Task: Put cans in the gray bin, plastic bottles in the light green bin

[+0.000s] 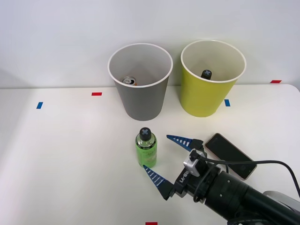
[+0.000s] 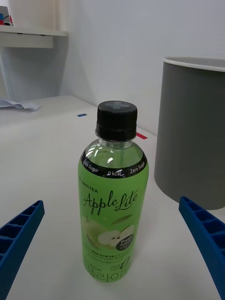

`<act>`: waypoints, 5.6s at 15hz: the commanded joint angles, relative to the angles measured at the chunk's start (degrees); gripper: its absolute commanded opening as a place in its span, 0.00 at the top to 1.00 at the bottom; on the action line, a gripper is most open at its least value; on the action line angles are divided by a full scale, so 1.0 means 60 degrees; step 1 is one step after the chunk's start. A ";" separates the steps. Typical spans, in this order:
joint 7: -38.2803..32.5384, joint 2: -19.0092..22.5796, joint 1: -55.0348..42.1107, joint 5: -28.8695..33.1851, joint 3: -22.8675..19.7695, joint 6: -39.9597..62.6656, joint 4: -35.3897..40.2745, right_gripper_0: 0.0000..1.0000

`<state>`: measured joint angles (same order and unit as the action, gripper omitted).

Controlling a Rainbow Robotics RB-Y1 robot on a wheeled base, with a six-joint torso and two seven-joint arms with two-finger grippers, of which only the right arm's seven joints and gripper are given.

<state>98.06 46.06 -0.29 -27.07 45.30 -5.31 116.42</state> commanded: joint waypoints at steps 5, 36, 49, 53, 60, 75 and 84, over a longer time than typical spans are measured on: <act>-0.0010 -0.0338 0.0342 0.0014 -0.0050 0.0900 0.0006 0.00; -0.0625 -0.1466 0.1250 0.0497 -0.0387 0.3039 -0.0316 0.00; -0.1006 -0.1510 0.1118 0.1156 -0.0402 0.3302 -0.0316 1.00; -0.0962 -0.1554 0.0854 0.1156 -0.0387 0.3244 -0.0302 1.00; -0.1138 -0.1627 0.0034 0.0893 -0.0387 0.2629 0.1324 1.00; -0.2075 -0.2492 0.1528 -0.0821 -0.4577 0.3420 0.3258 1.00; -0.2339 -0.2374 0.3725 -0.1026 -0.6964 0.5617 0.0768 1.00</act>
<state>83.78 31.49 20.66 -34.99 4.19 29.57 123.93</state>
